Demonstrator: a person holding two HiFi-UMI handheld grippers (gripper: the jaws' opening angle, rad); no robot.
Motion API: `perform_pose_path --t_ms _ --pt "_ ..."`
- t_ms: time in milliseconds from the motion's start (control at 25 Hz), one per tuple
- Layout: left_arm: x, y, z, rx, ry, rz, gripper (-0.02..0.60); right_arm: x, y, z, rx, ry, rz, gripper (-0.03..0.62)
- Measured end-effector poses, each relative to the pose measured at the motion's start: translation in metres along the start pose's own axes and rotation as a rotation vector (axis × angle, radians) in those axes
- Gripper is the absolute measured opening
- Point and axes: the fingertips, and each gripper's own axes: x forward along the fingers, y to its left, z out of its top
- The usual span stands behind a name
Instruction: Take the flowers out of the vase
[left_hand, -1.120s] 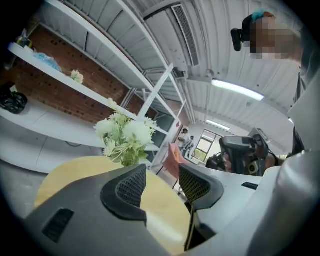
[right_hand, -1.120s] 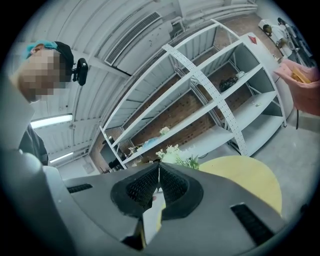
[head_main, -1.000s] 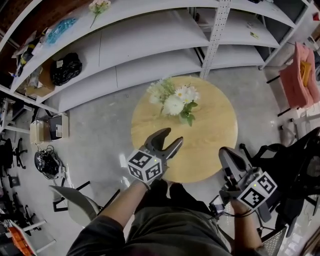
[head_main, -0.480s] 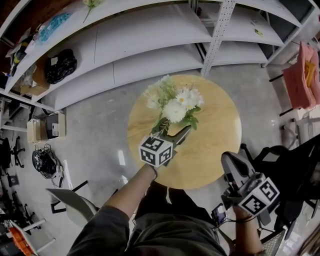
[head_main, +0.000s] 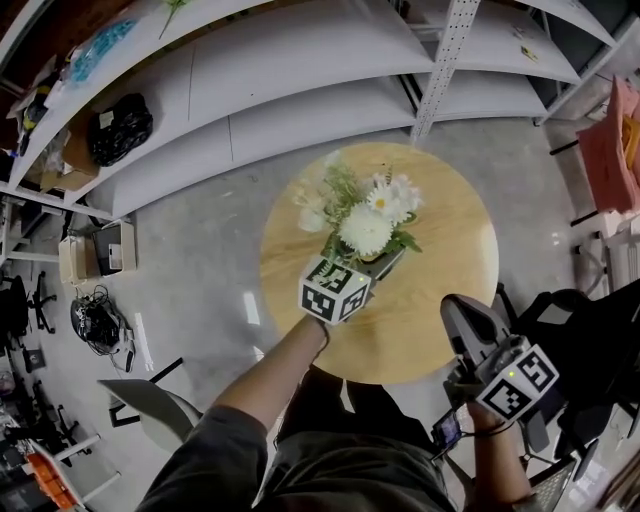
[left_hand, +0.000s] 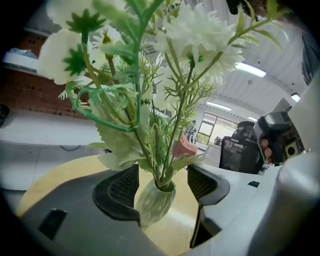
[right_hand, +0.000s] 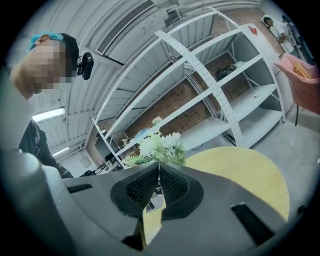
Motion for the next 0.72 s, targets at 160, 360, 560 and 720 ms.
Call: perform_pose_path --t_ms 160,360,560,720 --pt "0.006 0.002 -0.006 0.032 0.013 -0.016 0.279 0.020 0.001 0.000 0.001 0.000 0.021 0.015" --pt "0.009 0.004 -0.005 0.056 0.008 -0.017 0.226 0.033 0.001 0.000 -0.001 0.014 0.030 0.015" --pt "0.011 0.004 -0.005 0.068 0.009 -0.022 0.161 0.039 -0.004 0.001 -0.001 0.022 0.026 0.015" --pt "0.010 0.003 -0.002 0.085 -0.006 -0.009 0.108 0.042 -0.005 0.000 0.004 0.024 0.027 0.015"
